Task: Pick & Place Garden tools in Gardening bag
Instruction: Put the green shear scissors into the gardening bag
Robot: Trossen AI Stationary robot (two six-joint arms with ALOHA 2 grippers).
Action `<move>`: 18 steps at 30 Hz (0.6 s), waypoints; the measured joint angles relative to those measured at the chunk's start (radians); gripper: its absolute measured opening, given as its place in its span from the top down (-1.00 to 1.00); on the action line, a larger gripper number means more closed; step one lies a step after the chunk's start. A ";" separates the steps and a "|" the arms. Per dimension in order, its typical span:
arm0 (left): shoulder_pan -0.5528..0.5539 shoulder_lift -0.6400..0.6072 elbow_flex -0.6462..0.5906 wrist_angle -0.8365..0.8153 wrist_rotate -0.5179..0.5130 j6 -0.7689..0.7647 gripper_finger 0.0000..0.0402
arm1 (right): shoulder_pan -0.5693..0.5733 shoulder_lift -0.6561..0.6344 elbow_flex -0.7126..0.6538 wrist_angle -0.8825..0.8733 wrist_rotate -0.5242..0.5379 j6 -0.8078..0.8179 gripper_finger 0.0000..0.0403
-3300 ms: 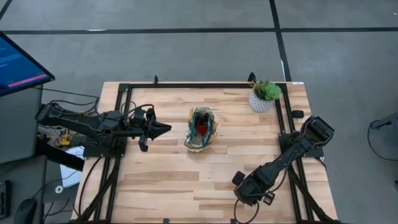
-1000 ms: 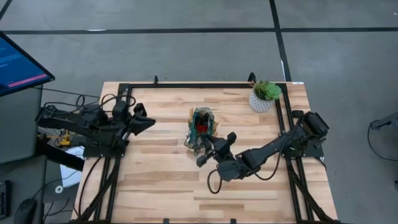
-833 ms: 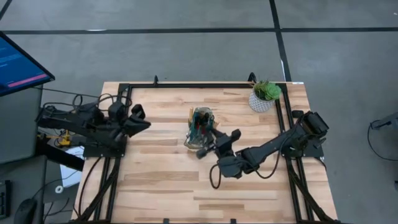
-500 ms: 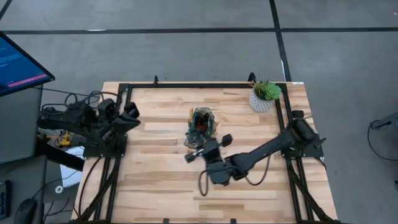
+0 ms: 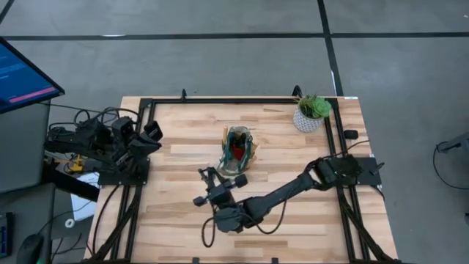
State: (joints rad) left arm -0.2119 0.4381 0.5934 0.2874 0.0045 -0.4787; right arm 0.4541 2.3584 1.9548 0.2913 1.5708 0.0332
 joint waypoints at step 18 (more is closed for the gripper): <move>0.000 0.000 0.000 0.002 0.048 -0.027 0.99 | -0.026 0.020 0.056 -0.071 0.000 -0.306 0.77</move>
State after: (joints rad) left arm -0.2119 0.4381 0.5934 0.2897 0.0521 -0.5053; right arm 0.4285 2.3783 2.0106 0.2201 1.5704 -0.2726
